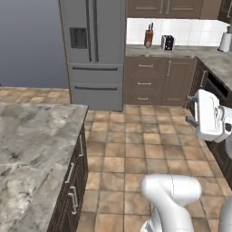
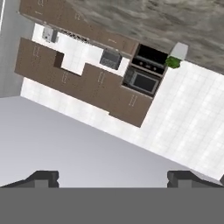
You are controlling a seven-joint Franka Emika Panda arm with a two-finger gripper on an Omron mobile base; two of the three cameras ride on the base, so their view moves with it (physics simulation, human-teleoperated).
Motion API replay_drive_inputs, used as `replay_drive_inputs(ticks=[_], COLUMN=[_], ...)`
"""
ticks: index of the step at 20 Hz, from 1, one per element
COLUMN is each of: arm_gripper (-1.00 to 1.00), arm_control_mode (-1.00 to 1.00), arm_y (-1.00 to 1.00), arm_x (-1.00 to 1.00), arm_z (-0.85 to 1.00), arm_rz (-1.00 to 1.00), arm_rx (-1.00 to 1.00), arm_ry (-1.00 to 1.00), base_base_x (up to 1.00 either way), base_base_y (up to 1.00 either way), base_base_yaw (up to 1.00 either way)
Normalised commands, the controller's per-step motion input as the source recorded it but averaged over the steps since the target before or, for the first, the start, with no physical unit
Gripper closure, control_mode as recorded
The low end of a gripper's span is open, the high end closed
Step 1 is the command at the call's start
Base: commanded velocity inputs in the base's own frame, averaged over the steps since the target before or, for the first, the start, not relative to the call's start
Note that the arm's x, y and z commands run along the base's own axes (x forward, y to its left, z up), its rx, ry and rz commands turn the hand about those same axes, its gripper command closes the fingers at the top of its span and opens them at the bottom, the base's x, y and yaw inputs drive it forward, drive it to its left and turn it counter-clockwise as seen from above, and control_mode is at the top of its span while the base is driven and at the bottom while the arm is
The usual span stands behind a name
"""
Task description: Retrieve the wine glasses from the counter and place one next to each plate.
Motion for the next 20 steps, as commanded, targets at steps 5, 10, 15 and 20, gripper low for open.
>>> replay_drive_inputs(ticks=[5, 10, 15, 20], arm_gripper=[-1.0, -1.0, -1.0, -1.0], arm_control_mode=[1.0, 1.0, 1.0, 1.0], arm_y=[0.0, 0.0, 0.0, 0.0], arm_x=[0.0, 0.0, 0.0, 0.0], arm_z=[0.0, 0.0, 0.0, 0.0], arm_rz=[0.0, 0.0, 0.0, 0.0], arm_rx=[0.0, 0.0, 0.0, 0.0], arm_ry=[0.0, 0.0, 0.0, 0.0], base_base_x=[1.0, 1.0, 1.0, 1.0], base_base_y=[-0.41, -0.25, -0.21, -0.27], base_base_yaw=[-0.02, -0.19, -0.2, -0.25])
